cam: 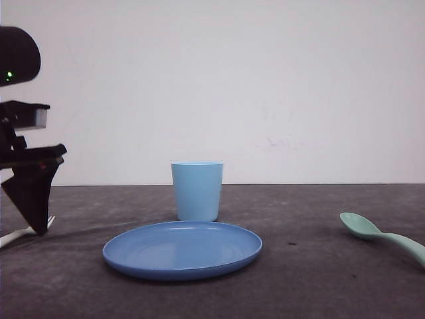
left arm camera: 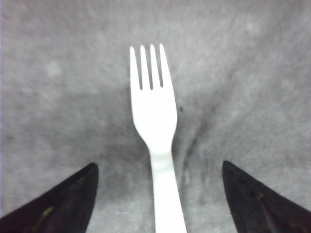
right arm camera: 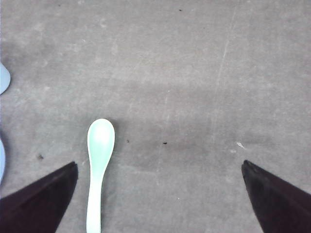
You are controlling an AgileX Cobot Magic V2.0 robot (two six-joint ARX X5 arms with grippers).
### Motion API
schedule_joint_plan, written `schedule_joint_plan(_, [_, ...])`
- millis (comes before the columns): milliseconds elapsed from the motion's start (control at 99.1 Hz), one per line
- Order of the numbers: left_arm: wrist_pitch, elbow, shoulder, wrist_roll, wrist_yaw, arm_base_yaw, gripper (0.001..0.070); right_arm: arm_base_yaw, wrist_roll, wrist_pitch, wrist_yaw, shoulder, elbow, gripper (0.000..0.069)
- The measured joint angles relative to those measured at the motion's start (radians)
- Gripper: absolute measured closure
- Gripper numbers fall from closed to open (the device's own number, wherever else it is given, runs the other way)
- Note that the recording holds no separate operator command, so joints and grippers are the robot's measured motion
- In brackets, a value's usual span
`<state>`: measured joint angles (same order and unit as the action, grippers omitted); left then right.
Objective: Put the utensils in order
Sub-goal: 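Lower the left gripper onto the white fork and close on it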
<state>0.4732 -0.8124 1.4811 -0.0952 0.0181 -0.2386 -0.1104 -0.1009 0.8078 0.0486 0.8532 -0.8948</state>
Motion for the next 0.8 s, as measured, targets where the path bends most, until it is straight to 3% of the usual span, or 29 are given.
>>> schedule_joint_plan(232, [-0.001,0.000,0.016,0.000,-0.042,-0.015,0.0255,0.000,0.000,0.004,0.000,0.000,0.000,0.0011])
schedule_joint_plan(535, [-0.003,0.000,0.017,-0.001,-0.053,-0.021,0.0603,0.000,0.000,0.015,0.000,0.000,0.000,0.0011])
schedule_joint_plan(656, [-0.003,0.000,0.017,-0.002,-0.048,-0.022,0.0658,0.000,0.000,0.016,0.000,0.000,0.000,0.0011])
schedule_joint_plan(797, [-0.003,-0.001,0.017,0.001,-0.048,-0.022,0.0665,0.000,0.000,0.019,0.000,0.000,0.000,0.0011])
